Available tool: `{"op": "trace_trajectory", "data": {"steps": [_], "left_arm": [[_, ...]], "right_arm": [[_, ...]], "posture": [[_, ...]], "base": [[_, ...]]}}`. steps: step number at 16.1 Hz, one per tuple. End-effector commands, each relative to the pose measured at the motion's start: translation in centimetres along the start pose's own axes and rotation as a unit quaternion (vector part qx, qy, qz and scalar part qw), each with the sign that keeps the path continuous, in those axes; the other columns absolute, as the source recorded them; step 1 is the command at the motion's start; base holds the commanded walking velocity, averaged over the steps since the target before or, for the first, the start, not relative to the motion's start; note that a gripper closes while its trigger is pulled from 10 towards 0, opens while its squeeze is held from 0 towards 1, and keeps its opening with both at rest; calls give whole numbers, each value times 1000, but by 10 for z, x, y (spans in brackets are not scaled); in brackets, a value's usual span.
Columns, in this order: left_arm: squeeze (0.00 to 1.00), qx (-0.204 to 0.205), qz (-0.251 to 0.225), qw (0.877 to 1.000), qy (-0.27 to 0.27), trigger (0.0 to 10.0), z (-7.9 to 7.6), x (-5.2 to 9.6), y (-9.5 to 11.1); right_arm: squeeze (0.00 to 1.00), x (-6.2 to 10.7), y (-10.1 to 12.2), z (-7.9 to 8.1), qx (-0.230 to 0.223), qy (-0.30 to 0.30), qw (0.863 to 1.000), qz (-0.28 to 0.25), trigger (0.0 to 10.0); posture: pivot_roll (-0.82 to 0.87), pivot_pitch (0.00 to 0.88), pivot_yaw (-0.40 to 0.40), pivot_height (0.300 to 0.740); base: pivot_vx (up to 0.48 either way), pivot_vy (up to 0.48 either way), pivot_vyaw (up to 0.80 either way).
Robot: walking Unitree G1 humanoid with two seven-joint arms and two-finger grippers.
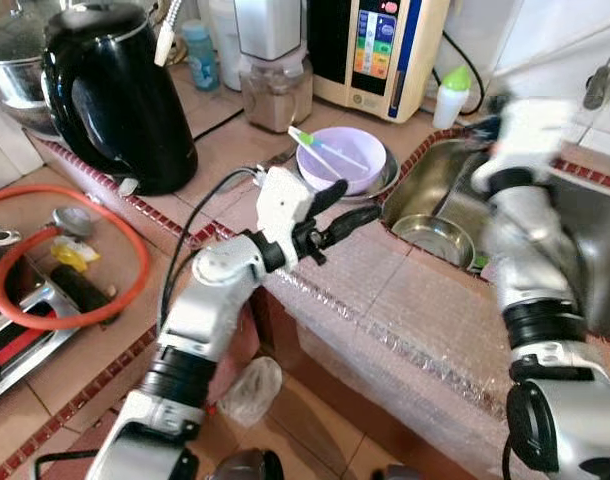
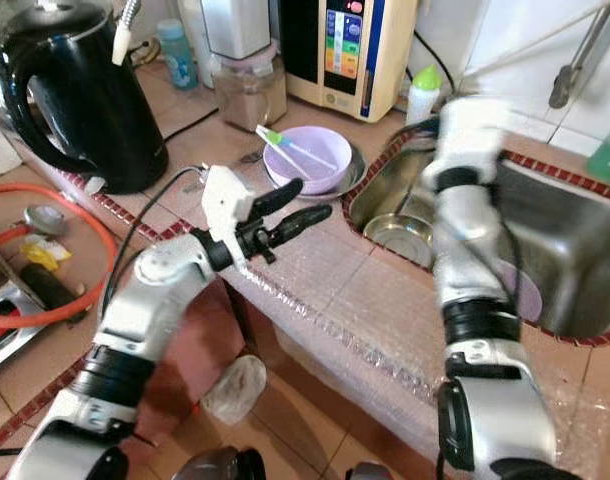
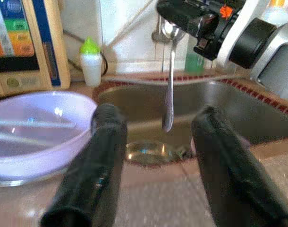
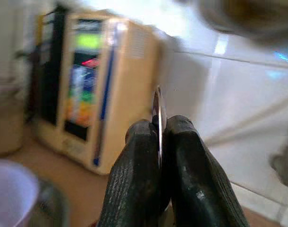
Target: Kitchen organization
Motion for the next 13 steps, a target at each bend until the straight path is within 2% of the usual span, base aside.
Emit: {"op": "trace_trajectory", "data": {"steps": [1,3,4,7,8,9,10,11,13], "left_arm": [[1000,9,17,1000,3,10000,3,5,-1],[1000,16,35,999,-13,10000,0,6,-2],[1000,13,56,997,-51,10000,-8,8,-5],[1000,11,75,995,-61,10000,-9,9,-6],[1000,12,78,995,-64,10000,-9,10,-6],[1000,11,83,994,-67,10000,-10,10,-7],[1000,10,86,994,-68,10000,-10,11,-7],[1000,10,89,993,-71,10000,-11,11,-8],[1000,11,91,993,-71,10000,-12,10,-9]], "right_arm": [[0,-1,-2,6,33,23,999,-6,0],[0,3,-11,10,55,37,998,2,0],[0,11,-20,19,109,80,991,-4,0],[0,25,-42,23,157,119,980,22,0],[267,28,-48,21,172,121,977,34,0],[1000,32,-56,16,173,116,977,53,8039],[1000,34,-59,14,174,114,976,59,9373],[1000,36,-63,13,178,115,975,68,10000],[1000,40,-67,12,169,111,976,75,10000]], "posture": [[-75,26,96,740],[-72,28,96,740],[-71,29,96,740],[-68,32,95,740],[-68,32,95,740],[-68,33,96,740],[-68,33,96,740],[-72,33,98,740],[-75,32,99,740]], "base": [[0,0,0],[0,0,0],[0,0,0],[0,0,0],[0,0,0],[0,0,0],[0,0,0],[0,0,0],[0,0,0]]}}
Point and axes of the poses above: a point about 5 cm out from each wrist's last joint towards the gripper, its own x axis pointing back from the gripper into the wrist, its own y axis along the axis of the wrist's last joint, z = x × y, the point moved 2 cm from there along -x, pointing out of the wrist towards the gripper, and after that the axes turned 7 degrees about -x, right-handed, at the moved point
